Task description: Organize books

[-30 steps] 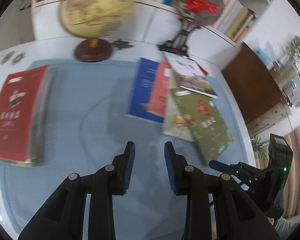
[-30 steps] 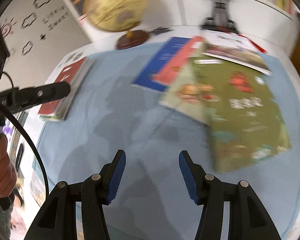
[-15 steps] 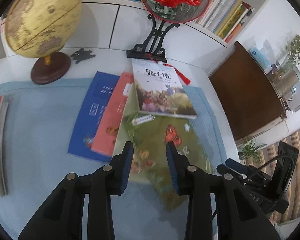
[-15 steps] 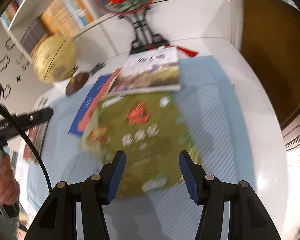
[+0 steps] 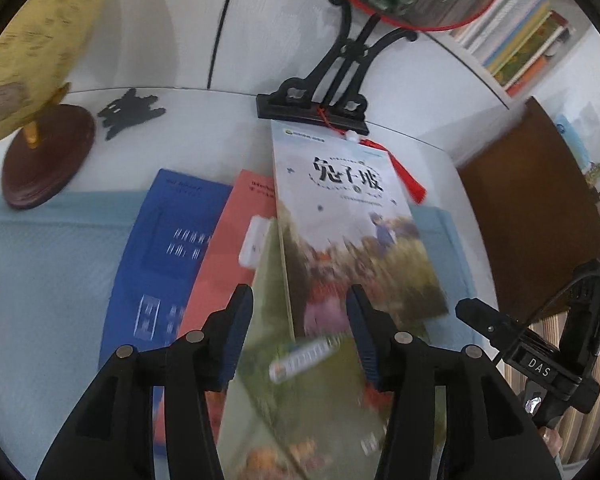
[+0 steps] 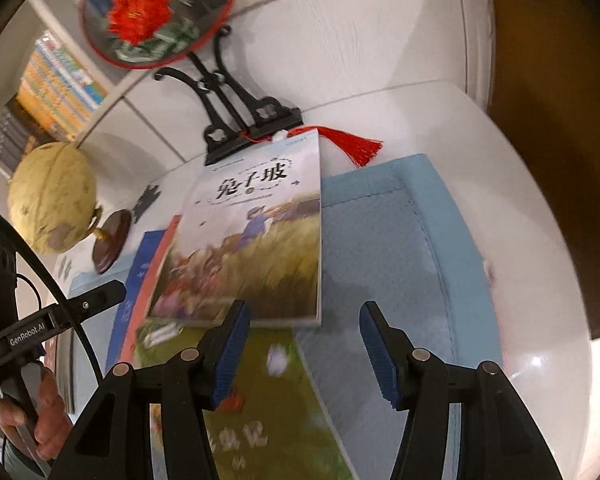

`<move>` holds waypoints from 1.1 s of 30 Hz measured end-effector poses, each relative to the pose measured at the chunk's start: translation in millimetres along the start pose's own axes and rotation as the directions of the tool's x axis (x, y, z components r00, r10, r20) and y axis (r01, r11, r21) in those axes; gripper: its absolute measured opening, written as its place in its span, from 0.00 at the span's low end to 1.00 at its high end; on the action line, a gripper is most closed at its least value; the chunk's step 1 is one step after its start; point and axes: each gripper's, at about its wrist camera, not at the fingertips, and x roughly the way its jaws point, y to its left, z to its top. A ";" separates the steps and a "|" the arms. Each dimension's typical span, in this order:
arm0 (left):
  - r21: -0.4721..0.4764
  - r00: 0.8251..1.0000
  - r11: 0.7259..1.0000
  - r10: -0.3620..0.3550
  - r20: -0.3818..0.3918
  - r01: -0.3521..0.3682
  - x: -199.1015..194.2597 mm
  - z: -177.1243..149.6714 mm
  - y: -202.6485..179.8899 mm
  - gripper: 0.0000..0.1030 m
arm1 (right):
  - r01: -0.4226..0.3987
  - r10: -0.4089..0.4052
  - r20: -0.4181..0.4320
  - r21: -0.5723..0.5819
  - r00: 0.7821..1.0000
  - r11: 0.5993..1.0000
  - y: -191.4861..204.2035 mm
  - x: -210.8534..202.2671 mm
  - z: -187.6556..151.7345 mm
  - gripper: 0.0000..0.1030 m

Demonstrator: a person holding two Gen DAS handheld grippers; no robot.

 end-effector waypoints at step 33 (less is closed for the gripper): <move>0.032 0.999 0.999 -0.026 0.033 0.025 -65.8 -76.1 6.0 0.42 | -0.101 0.085 -0.065 -0.316 0.994 0.944 97.3 -15.7 -58.1 0.42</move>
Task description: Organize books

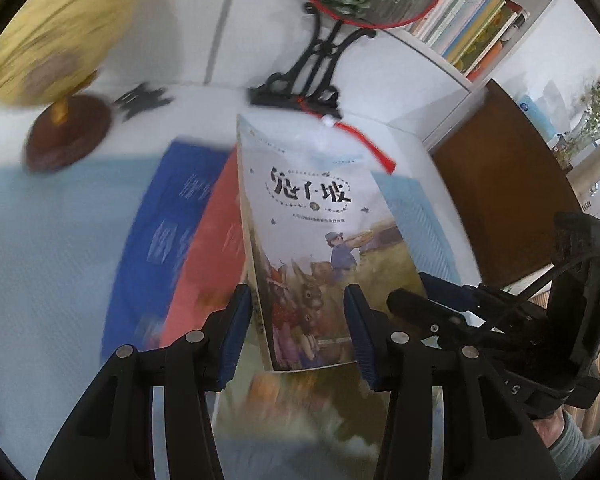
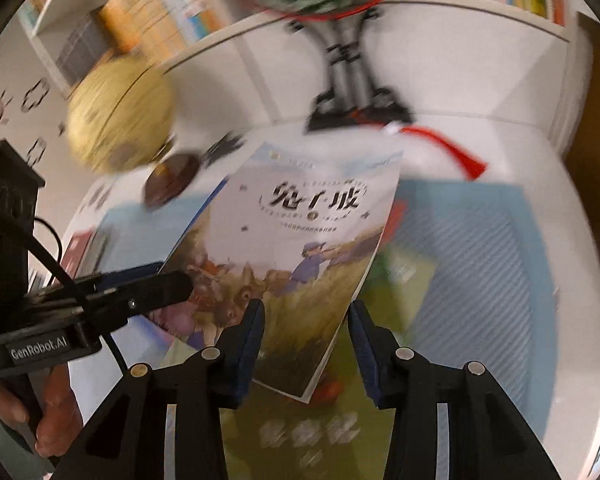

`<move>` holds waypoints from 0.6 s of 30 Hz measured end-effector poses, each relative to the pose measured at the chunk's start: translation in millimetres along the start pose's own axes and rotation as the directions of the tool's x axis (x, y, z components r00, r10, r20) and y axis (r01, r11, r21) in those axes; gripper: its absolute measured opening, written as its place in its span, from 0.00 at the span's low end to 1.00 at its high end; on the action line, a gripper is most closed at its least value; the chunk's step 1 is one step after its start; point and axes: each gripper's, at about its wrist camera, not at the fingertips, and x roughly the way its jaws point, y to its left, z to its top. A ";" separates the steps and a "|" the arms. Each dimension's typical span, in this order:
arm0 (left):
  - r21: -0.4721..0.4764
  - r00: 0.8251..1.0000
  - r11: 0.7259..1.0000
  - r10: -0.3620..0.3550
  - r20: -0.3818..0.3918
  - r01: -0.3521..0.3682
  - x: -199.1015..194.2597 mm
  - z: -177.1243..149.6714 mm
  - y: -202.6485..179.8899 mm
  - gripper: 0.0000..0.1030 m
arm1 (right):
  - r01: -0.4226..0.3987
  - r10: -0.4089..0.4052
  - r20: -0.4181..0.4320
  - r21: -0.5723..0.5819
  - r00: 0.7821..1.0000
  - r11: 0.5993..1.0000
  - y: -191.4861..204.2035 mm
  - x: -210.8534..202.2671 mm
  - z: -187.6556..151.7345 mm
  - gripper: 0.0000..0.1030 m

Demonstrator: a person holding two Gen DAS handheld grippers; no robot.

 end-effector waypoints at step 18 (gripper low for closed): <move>-0.418 0.989 0.897 0.137 -0.047 -0.144 -105.6 -230.5 111.1 0.42 | -0.226 0.169 -0.280 -0.186 0.945 0.956 134.6 34.8 -124.4 0.43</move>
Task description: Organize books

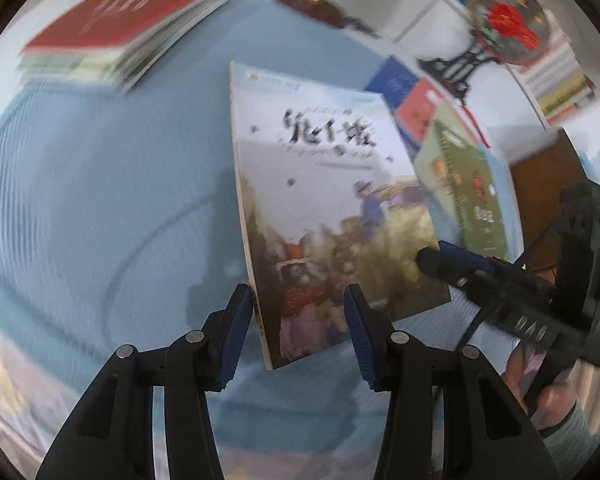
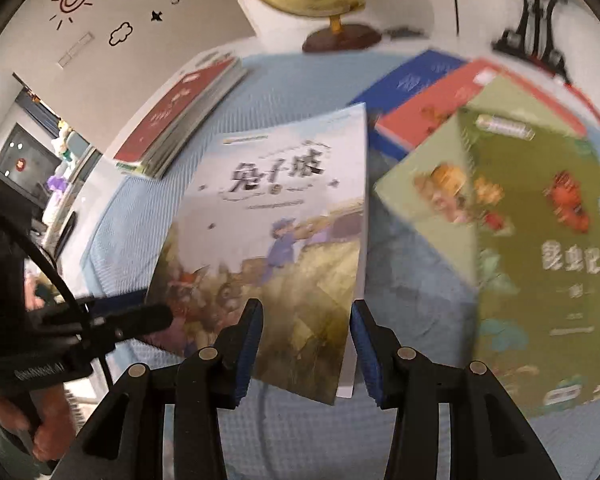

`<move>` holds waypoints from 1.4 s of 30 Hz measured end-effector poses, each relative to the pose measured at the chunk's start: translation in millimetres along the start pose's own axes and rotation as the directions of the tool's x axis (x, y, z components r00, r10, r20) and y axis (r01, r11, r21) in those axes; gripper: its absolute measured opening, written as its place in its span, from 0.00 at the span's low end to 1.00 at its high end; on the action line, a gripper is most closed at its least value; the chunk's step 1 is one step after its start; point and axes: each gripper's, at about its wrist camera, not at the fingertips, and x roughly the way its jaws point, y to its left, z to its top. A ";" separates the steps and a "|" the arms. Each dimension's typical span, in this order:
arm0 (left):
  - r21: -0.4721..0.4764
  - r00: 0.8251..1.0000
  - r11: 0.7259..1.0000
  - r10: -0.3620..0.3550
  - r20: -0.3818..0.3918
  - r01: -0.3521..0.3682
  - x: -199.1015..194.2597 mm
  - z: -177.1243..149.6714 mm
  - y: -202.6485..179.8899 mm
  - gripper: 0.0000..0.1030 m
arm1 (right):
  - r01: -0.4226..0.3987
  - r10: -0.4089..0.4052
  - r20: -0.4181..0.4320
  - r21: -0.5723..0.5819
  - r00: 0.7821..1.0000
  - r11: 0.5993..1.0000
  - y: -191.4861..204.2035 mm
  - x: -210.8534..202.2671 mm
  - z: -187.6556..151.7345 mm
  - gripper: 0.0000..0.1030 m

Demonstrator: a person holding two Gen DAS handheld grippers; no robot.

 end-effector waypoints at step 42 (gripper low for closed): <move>-0.309 0.865 0.811 -0.492 0.100 0.497 23.6 24.8 17.4 0.07 | -0.257 0.277 -0.047 0.257 0.960 0.932 -52.7 -9.3 -17.2 0.55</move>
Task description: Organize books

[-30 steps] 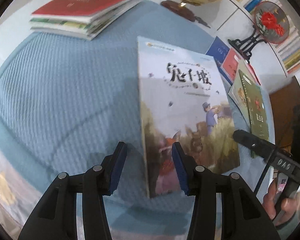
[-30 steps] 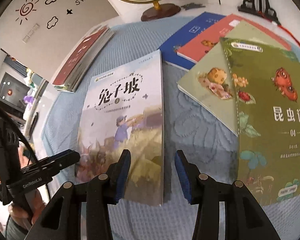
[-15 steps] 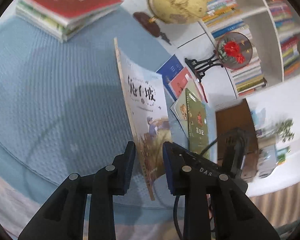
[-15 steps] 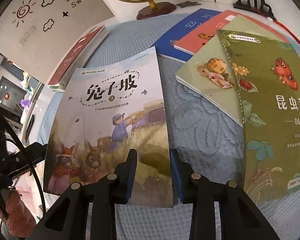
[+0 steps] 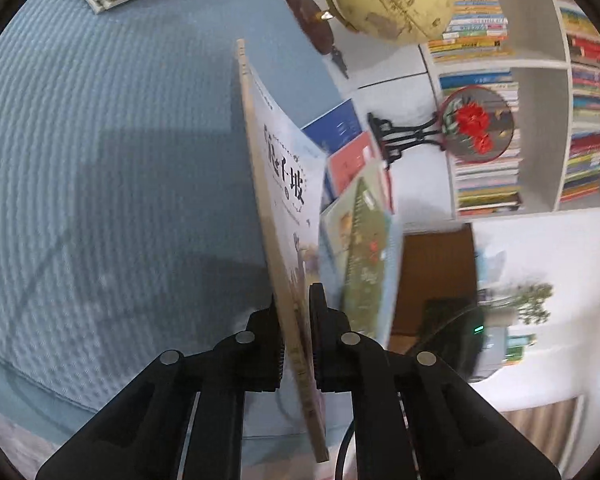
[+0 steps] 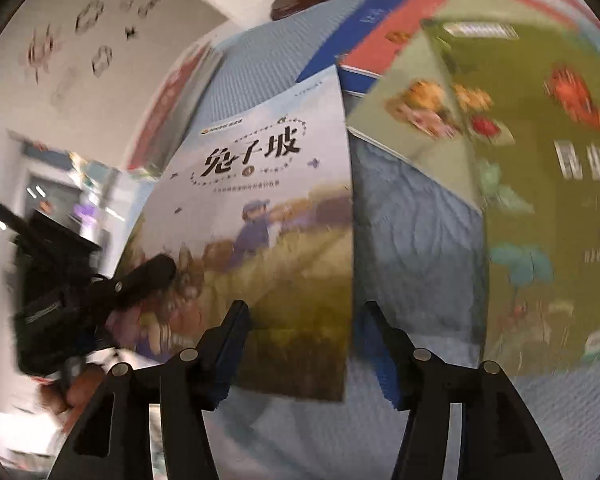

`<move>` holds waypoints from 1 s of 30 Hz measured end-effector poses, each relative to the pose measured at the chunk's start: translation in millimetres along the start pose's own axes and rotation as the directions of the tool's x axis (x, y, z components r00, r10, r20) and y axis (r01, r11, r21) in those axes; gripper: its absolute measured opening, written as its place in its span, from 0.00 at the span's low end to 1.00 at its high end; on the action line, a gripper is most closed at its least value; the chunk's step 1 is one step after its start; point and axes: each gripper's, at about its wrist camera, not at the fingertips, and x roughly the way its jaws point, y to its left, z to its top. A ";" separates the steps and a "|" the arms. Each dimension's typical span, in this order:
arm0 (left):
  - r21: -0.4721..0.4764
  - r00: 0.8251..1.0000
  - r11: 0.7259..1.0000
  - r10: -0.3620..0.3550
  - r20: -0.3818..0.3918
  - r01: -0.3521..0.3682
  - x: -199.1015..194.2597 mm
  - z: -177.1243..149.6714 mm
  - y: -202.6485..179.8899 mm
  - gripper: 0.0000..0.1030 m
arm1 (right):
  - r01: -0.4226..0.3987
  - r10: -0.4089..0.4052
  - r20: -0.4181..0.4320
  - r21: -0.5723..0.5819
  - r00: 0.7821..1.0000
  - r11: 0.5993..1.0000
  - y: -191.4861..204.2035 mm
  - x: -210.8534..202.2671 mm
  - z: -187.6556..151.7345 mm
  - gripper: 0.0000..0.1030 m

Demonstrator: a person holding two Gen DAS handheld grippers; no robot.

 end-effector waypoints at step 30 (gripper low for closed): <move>0.470 0.920 0.799 0.384 0.081 -0.375 -7.6 -2.8 -72.5 0.08 | 0.372 -0.268 0.280 -0.444 0.922 0.815 101.3 10.9 -40.5 0.21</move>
